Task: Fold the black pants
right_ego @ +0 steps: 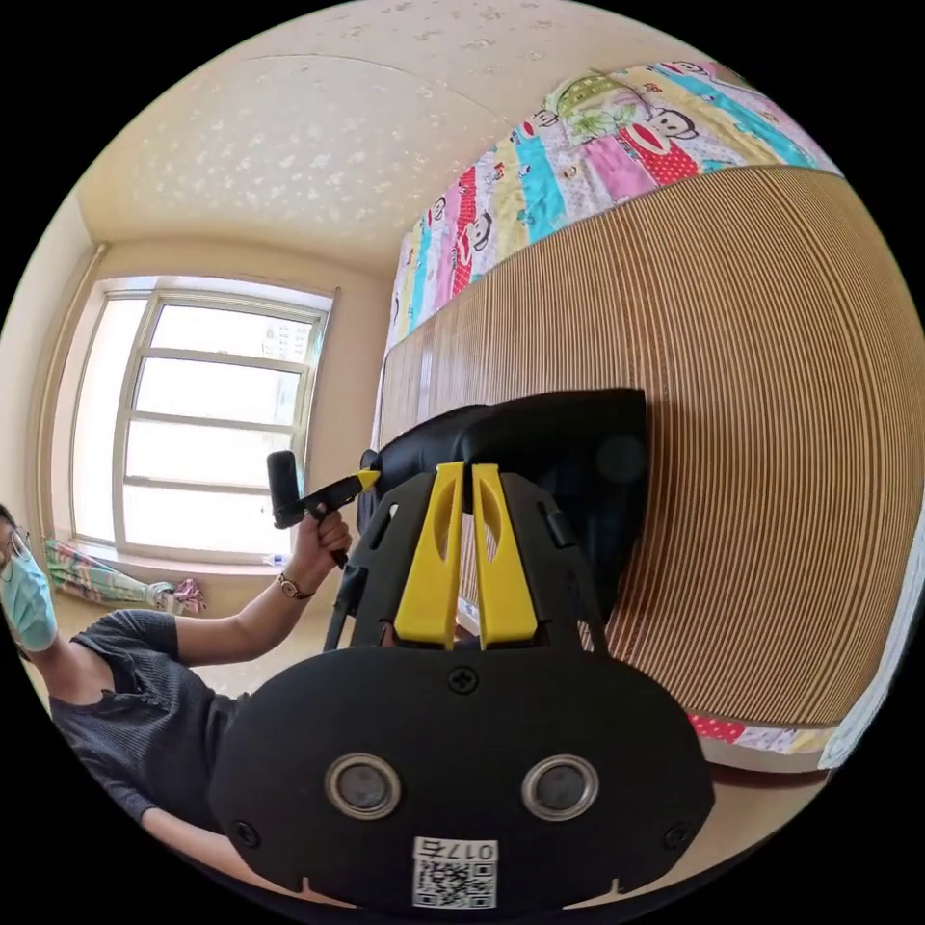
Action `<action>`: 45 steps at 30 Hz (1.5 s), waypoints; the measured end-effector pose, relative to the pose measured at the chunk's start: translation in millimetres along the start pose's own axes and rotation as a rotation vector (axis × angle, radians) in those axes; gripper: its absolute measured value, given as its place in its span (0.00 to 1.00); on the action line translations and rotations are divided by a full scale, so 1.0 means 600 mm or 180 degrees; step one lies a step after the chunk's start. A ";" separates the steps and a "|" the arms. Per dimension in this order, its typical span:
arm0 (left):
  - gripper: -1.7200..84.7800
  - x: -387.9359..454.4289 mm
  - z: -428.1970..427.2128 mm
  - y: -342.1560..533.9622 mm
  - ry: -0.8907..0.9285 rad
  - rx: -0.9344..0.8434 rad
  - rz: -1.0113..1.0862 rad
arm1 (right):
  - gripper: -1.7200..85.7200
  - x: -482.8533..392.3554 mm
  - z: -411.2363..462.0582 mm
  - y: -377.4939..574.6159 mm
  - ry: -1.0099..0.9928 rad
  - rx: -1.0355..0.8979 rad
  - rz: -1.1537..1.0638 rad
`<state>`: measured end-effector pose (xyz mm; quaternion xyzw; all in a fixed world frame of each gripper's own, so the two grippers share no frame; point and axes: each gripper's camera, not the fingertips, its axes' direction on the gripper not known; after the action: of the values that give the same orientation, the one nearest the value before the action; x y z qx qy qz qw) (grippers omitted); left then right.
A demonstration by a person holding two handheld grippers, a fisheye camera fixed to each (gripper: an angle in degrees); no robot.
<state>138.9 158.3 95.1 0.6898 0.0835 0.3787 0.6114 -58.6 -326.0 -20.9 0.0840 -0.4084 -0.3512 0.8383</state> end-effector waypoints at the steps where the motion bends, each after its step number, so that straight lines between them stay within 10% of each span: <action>1: 0.07 -0.010 0.013 0.017 0.0018 -0.0076 -0.0025 | 0.04 0.035 0.015 0.042 -0.0034 -0.0021 0.0166; 9: 0.04 -0.126 0.208 0.251 0.0227 -0.1311 -0.0782 | 0.06 0.212 0.063 0.254 -0.0031 0.0100 0.1697; 18: 0.20 -0.275 0.186 0.153 0.0421 -0.0587 -0.1232 | 0.17 0.146 -0.004 0.055 0.0896 -0.0005 0.1048; 30: 0.21 -0.379 0.297 0.018 0.0421 -0.1105 -0.0895 | 0.24 0.219 0.119 -0.080 -0.0217 -0.1071 0.0862; 45: 0.12 -0.179 0.352 0.186 0.1066 -0.1506 -0.1083 | 0.16 0.216 -0.164 0.188 -0.1251 -0.0936 0.1337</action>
<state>156.8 -95.3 158.1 0.4331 0.2066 0.3881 0.7868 128.0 -342.1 44.3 -0.1936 -0.5158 -0.2352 0.8008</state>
